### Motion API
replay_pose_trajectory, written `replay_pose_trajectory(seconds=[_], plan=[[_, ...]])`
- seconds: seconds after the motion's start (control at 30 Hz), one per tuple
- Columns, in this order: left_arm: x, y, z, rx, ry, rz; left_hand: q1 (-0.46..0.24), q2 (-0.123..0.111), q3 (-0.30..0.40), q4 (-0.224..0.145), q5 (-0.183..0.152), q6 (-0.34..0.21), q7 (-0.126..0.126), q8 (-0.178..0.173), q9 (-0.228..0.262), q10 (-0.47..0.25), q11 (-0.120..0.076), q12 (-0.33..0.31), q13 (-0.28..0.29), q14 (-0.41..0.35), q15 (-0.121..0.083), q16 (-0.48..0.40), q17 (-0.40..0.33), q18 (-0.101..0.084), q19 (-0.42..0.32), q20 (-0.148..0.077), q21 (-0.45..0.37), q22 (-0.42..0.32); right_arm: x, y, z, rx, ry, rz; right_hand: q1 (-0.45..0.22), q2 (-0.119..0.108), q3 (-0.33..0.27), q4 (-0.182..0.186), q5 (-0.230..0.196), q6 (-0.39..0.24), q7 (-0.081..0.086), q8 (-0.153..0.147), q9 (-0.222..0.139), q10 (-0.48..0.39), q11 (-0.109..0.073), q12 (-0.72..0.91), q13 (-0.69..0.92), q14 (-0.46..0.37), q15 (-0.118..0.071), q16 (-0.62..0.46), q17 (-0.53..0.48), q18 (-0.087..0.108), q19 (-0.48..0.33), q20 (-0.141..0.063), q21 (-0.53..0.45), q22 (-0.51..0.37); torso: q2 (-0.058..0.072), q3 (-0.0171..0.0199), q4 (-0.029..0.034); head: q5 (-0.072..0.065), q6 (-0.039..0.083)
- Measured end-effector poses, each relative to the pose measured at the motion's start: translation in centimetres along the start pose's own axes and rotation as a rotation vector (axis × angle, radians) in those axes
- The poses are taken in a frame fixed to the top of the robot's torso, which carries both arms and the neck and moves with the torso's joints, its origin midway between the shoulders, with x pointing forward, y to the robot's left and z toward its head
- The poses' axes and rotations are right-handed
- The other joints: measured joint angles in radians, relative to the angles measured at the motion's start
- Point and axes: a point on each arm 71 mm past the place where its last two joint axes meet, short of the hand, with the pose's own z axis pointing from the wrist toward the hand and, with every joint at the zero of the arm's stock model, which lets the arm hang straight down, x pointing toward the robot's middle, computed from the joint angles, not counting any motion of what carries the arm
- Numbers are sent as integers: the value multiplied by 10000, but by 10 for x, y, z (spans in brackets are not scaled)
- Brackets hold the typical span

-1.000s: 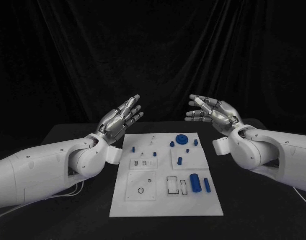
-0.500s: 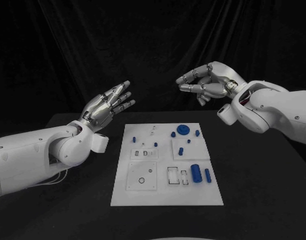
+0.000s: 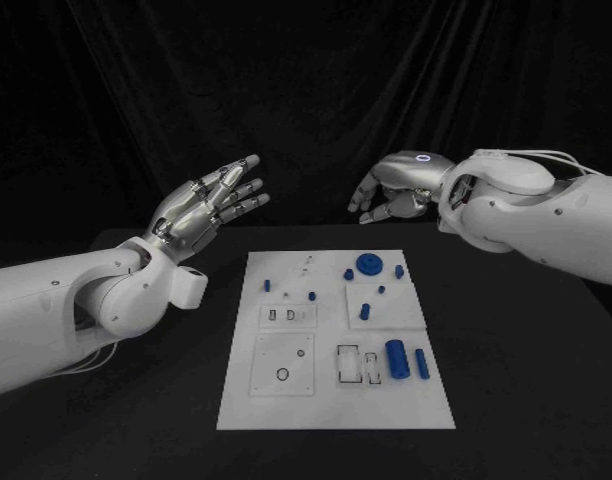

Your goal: Assemble the parts on the task board

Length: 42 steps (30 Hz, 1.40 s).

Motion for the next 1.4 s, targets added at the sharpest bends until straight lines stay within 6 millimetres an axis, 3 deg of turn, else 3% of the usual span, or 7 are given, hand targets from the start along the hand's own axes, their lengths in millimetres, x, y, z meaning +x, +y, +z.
replay_pose_trajectory(seconds=[0.07, 0.3, 0.53, 0.9, 1.03, 1.13, 1.4], plan=[[-1, -1, -1, 6, -19, 57, 0, 0, 0, 0, 0, 36, 36, 0, 0, 0, 0, 0, 0, 0, 0, 0, 0, 0, 0, 0, 0, 0, 7, 0, 2, 83, 242, -364, -118, -118, -1, 81, -112, 0, 0, -57, 0, -24, 25, -101, 0, 0, 0, 40, 47, -159, 0, 0, 56, 88, 114, -17, 60, -72, 93], [-1, -4, 2, 83, 33, 152, 85, 6, 0, 0, 124, 71, 71, 0, -1, 33, 33, 0, -1, 0, 0, 0, -1, 2, -1, 0, 0, -13, 24, -4, 5, 421, 709, -1081, -401, -400, 130, 206, -189, -206, 166, -249, -1, -273, 40, -317, 55, 0, 0, 40, 115, -155, -81, -4, 112, 198, 552, -69, 253, -323, 430], [-2, -3, 3, 73, 58, 180, 85, 6, 1, 0, 181, 141, 72, 0, 11, 34, 34, -1, -2, -1, 0, 0, -1, 2, -1, 0, 0, -28, 40, -8, 6, 611, 962, -1308, -649, -648, 502, 245, -268, -324, 394, -307, 27, -219, -20, -107, 328, -1, 0, 81, 176, -153, -207, -15, 112, 331, 836, -107, 346, -415, 553], [-5, -3, 5, 73, 57, 222, 165, 7, 1, 0, 220, 219, 149, 0, 21, 67, 68, 0, -1, -1, 0, 0, -2, 4, -78, 76, 0, -56, 67, -7, 7, 628, 1361, -1231, -1115, -956, 984, 340, -580, -360, 429, -355, 97, -381, -17, 339, 813, -65, 10, 81, 200, -151, -306, -15, 152, 473, 957, -130, 382, -453, 511], [-6, -3, 5, 73, 67, 222, 165, 7, 1, 0, 219, 249, 179, 0, 21, 67, 68, -1, 7, -1, 0, 0, -2, 3, -78, 76, -1, -56, 76, -7, 9, 663, 1488, -1198, -1114, -956, 1247, 228, 5, -391, 397, -354, 115, -535, -7, 450, 982, -72, 18, 120, 230, -152, -305, -16, 152, 538, 958, -129, 391, -467, 467], [-5, -3, 5, 74, 89, 208, 165, 7, 1, 0, 219, 285, 143, 0, 21, 109, 109, -1, 7, -1, 0, 0, -2, 4, -77, 76, 0, -55, 80, -8, 9, 697, 1565, -1181, -1114, -956, 1453, 148, 701, -414, 374, -354, 124, -630, 19, 507, 1081, -100, 46, 120, 217, -151, -341, 20, 152, 557, 945, -130, 391, -453, 423], [-5, -3, 5, 74, 120, 190, 165, 7, 1, -1, 262, 338, 196, 0, 33, 109, 110, -1, 6, 36, 37, -1, -3, 5, -111, 109, -1, -65, 86, -8, 8, 687, 1705, -1152, -1272, -1114, 1546, 190, 897, -559, 334, -405, 123, -885, 57, 507, 1146, -219, 92, 31, -11, -151, -503, 37, -5, 412, 921, -133, 389, -422, 305]])
